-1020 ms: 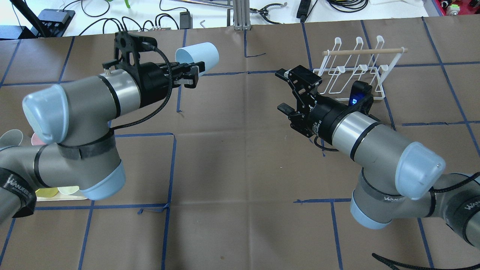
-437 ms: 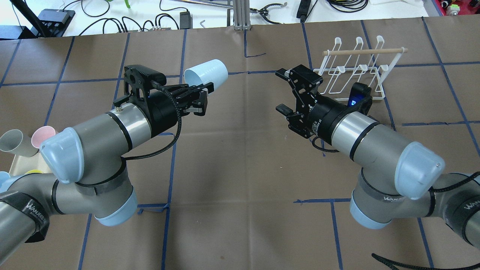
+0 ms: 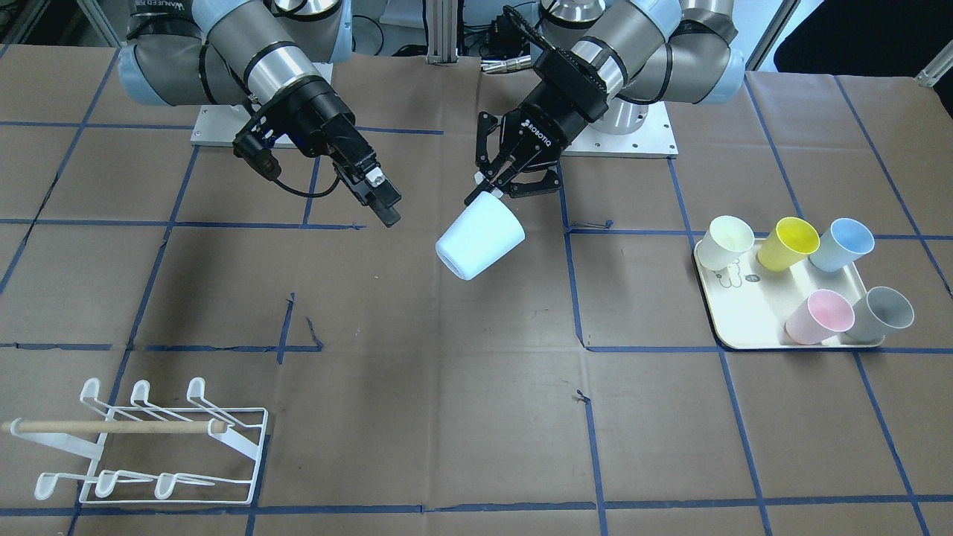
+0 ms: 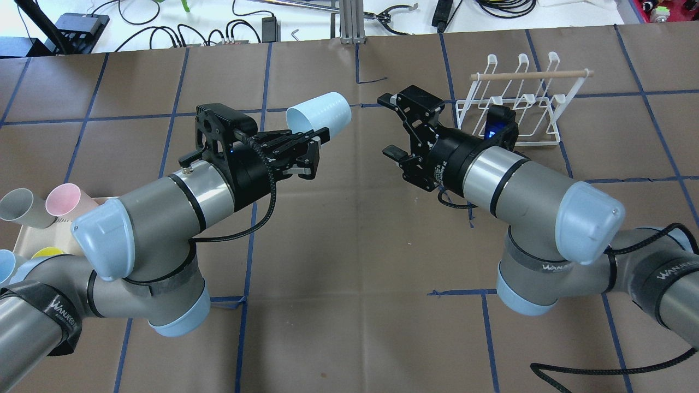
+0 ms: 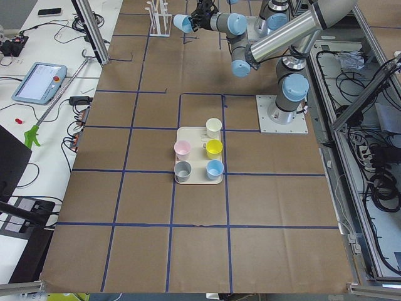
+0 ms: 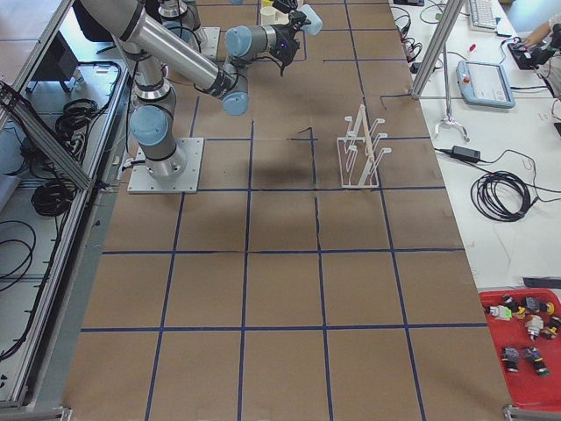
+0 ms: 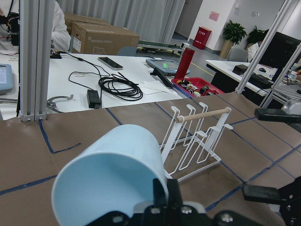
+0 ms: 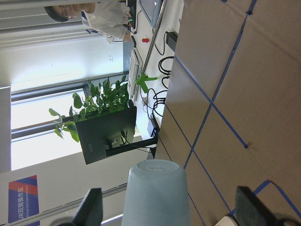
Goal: Transfer IKEA cup to right arm and place on rack
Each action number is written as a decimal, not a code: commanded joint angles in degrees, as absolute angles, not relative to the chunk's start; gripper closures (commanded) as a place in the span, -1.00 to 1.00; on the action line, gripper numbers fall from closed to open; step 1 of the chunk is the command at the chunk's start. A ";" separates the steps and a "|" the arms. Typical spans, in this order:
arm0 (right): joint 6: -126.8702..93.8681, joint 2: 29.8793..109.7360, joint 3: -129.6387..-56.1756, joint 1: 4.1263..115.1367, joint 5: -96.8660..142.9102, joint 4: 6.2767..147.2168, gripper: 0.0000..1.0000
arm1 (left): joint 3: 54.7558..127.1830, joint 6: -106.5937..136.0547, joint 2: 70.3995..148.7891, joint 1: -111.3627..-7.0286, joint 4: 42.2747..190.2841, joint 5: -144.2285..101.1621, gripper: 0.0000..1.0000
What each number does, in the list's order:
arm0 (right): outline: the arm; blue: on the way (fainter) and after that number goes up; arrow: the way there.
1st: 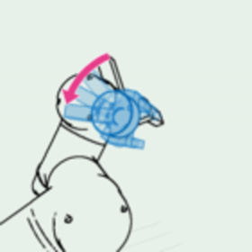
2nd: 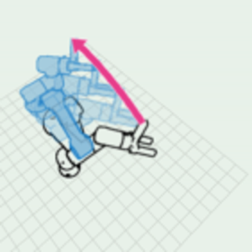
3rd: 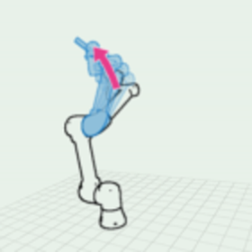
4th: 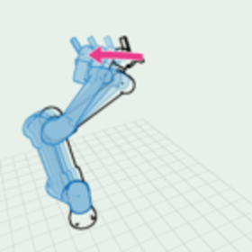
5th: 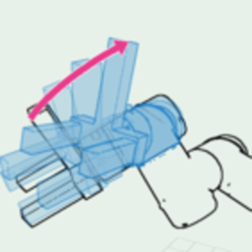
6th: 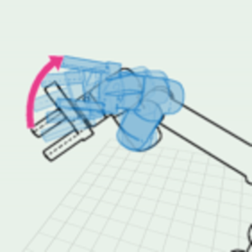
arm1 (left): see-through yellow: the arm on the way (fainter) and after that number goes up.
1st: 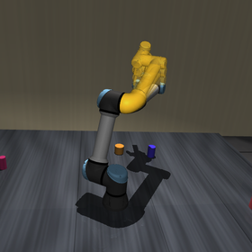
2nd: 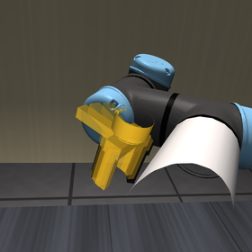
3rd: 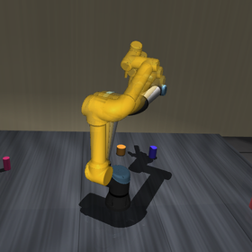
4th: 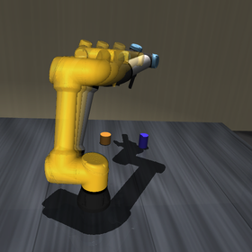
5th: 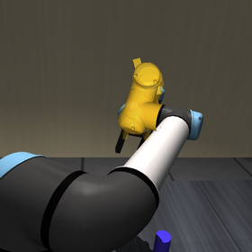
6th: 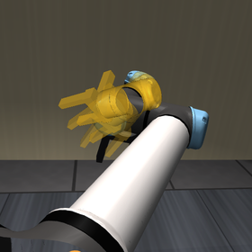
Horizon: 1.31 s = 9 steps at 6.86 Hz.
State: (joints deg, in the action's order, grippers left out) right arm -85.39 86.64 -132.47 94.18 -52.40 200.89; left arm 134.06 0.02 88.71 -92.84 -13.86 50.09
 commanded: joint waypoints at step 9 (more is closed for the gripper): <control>-85.78 77.79 -121.47 97.91 -48.25 196.88 -0.97 | 134.03 0.09 88.59 -92.90 -13.97 50.01 1.00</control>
